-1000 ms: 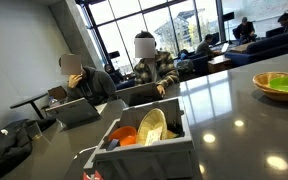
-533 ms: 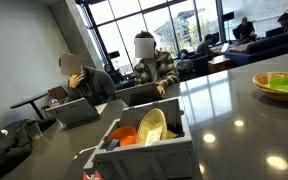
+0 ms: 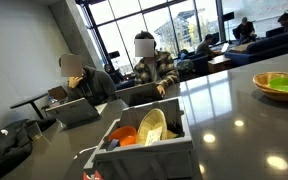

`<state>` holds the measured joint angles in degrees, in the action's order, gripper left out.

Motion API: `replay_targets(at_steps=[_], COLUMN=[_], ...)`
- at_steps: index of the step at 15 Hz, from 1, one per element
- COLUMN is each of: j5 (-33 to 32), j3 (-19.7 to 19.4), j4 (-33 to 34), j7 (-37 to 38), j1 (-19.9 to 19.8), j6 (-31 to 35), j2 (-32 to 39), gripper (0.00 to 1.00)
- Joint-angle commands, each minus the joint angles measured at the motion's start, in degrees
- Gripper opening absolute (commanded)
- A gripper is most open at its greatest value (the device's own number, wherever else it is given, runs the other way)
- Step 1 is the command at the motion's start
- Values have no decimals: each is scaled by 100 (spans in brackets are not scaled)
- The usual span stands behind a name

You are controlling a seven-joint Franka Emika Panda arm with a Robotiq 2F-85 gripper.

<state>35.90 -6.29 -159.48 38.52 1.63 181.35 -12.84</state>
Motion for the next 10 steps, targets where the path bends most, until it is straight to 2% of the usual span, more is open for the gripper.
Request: replay_targets(at_steps=[1, 4, 5, 10], j5=[678, 1745, 2198, 4256], j3=[297, 151, 51, 37], j4=[0, 22, 38, 67], j7=[-882, -1670, -1936, -3258], j1=[-578, -410, -228, 121], j6=[351, 222, 126, 81], j2=[25, -116, -222, -344], gripper=[100, 100, 100, 100])
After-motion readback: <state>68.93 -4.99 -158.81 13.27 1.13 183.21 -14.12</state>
